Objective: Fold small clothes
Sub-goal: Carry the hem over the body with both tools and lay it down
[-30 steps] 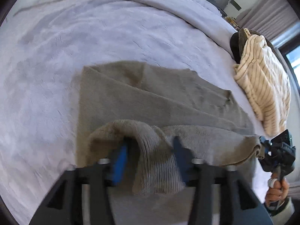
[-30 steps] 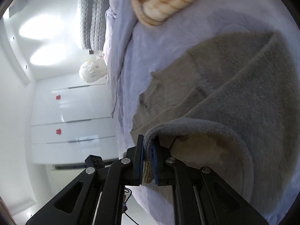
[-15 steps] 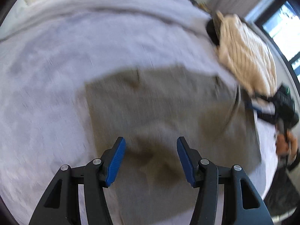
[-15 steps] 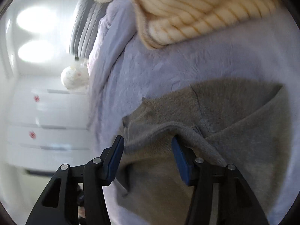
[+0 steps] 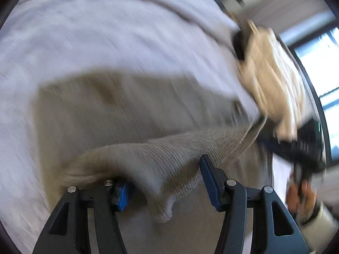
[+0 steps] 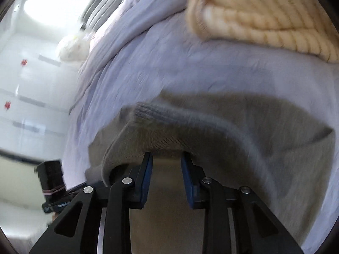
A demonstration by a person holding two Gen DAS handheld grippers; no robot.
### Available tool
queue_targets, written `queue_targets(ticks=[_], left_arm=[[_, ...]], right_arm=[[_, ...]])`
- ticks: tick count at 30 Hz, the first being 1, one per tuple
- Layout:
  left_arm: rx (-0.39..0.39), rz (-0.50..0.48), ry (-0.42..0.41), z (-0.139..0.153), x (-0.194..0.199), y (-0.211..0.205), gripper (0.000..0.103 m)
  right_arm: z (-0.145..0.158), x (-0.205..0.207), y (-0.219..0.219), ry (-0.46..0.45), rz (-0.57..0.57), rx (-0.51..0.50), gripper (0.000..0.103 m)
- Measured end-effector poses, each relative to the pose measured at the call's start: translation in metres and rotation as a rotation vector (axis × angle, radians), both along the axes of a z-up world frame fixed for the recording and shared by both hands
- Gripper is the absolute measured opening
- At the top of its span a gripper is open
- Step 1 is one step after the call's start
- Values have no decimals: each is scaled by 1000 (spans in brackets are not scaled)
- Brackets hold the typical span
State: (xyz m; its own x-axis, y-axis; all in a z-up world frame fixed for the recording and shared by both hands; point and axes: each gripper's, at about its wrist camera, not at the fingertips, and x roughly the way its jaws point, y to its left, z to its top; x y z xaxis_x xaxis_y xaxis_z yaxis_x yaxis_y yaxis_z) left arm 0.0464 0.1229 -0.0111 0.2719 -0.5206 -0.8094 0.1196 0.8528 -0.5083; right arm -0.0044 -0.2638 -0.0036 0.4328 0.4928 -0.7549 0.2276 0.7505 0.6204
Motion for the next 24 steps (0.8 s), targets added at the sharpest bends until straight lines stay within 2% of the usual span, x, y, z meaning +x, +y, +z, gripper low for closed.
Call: queue_targets(ticks=[2,4,5,6,8,11,12,13,14,15,16,17,19,22,24], left_arm=[[35,91,-45,7,13,12,58],[111,156,-118,19,22,22,58],[143,163,-151,25,27,26,58],[158,155,-159,26,33,29,69],[169,122,-150,23,38,31,82],[195,33,-94,5,41,20,82],[206,3,-71,-2,43,16,77],[207,-11,-67,-6,42,12,67],[205,-28,-69,-8,40,8,33],[210,-44,-63,-10,39,4,7],[217,-44,-70,-9,37,4,7],[213,-38,-104,-4,32,6,7],[230,-24,-145,5,28,12,7],[253,-4,-88,-9,34,24,7],[265,10,-76,-16,37,25,10]], right_arm=[[0,0,-14,10,-64,-9,32],[8,-2,-25,1,-101,-54,39],[12,-5,-28,-8,-107,-81,55],[16,-6,-31,-16,-109,-112,66],[20,-8,-34,-16,-93,-180,67],[14,-8,-38,43,-57,-245,67],[8,-7,-36,58,-45,-238,64],[4,-6,-34,67,-28,-221,57],[1,-5,-29,73,2,-213,25],[1,-6,-24,78,21,-239,17],[7,-8,-19,58,39,-267,17],[10,-9,-16,39,57,-256,8],[20,-13,-9,11,93,-272,8],[17,-7,-7,23,104,-380,8],[0,-3,-19,77,68,-373,9]])
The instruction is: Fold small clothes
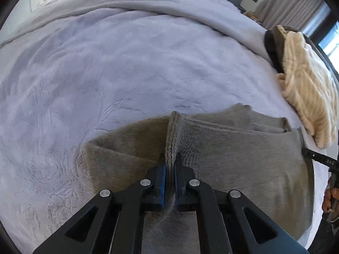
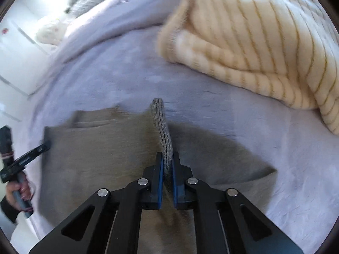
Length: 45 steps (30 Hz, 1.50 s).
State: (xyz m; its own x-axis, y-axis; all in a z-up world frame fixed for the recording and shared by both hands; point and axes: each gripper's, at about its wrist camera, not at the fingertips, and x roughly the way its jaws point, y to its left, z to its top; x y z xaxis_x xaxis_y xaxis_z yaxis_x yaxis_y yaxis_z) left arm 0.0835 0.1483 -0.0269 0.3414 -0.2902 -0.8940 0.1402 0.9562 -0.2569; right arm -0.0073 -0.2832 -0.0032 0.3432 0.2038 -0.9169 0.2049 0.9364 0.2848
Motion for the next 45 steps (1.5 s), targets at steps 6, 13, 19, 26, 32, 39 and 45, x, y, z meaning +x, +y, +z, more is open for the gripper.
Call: queue_targets(ticks=[6,13,19,26,32,39,45], left_arm=[[89,10,-34,20,-20,9,11],[55,-13,59,30,-78,45,11],[15,17,115,23,-125,57,11],[-5,28,123,23,-147,55,14],[-14,42,81,32,-156,56,102],[-93,75,161,19,-164,73,101],[-167,107,214,3,-163,77,90]], right_arm=[[1,-27,-23,4,-165,83,38],[38,-92,-2,-28,-107,254,60],[32,-134,67,44,-3,462,60],[7,-144,120,111,19,530,64],[2,-158,95,120,-100,518,67],[2,-200,47,153,-289,515,67],[-20,-220,17,127,-526,632,67]])
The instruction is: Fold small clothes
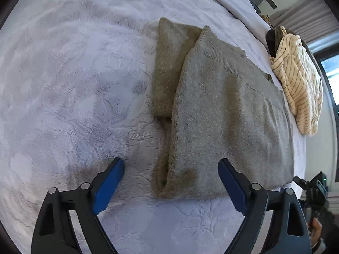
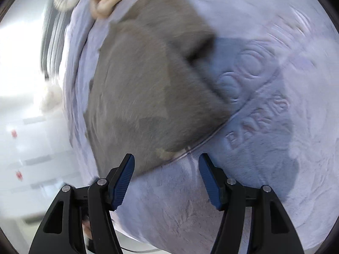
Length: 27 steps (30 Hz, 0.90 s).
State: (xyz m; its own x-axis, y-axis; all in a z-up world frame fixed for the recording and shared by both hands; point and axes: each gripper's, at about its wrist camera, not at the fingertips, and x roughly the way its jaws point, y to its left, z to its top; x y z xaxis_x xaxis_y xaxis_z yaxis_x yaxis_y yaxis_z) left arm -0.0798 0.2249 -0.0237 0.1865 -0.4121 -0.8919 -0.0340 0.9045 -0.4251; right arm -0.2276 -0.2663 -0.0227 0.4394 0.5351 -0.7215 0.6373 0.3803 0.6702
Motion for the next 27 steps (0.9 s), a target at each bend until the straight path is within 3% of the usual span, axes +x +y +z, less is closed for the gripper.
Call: queue_targets(ticks=[1,4,5,6,7,10,11,12,16,20,24,27], left_arm=[[-12,-2,-3,0,1,-1,87],[-23,-37,16,-5,7,-11,41],[-15,-51,22,-6,8,-14,15],[-15,-71,20,-6,8,-17,15],[-11,-91,0,-1,6,-18,15],[27,-185,-54,14,-1,-20,15],[44,-202,-57,16,-3,-19,8],[54,-211,-47,13,-5,-17,9],[62,-200,-26,-6,-11,-11,9],[105,-236,-59,-10,-21,-15,9],[109,-213,-57,6,-28,0,10],[131,-206,-86,26,-21,2,10]], right_arm=[[-2,2,-4,-8,-33,0,67],[-7,11,-15,-30,-94,7,66],[-8,18,-17,-28,-90,3,55],[-7,24,-18,-22,-64,-12,20],[-3,32,-18,-13,-19,-46,8],[27,47,-9,-45,152,-181,9],[34,48,-6,-48,187,-212,9],[37,48,-5,-42,216,-240,9],[14,45,-5,46,287,-299,9],[-8,42,-7,61,279,-279,7],[6,33,-9,69,267,-285,8],[29,28,-14,48,234,-343,11]])
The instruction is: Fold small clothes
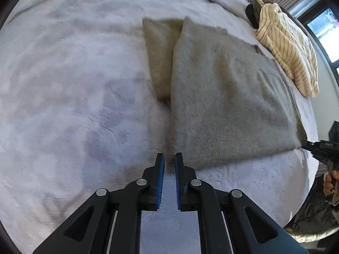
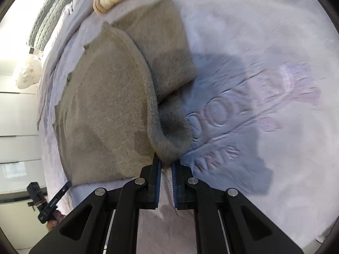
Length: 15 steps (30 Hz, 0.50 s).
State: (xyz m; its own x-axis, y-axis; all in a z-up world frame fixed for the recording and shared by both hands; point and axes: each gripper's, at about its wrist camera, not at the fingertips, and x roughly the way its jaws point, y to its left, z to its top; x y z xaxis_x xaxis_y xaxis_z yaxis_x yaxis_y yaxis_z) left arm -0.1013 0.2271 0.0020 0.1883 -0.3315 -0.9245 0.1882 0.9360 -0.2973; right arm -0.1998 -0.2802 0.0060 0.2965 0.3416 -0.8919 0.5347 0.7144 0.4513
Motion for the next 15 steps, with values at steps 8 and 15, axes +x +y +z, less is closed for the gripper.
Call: queue_targets(ticks=[8,15], left_arm=[[-34,34,-107,20,58,-26,10],[112,10,-76,-31,82,-56,10]], right_arm=[[45,50,21,-145,112,-165,12],[-12,85,32,-8,160,-167,10]])
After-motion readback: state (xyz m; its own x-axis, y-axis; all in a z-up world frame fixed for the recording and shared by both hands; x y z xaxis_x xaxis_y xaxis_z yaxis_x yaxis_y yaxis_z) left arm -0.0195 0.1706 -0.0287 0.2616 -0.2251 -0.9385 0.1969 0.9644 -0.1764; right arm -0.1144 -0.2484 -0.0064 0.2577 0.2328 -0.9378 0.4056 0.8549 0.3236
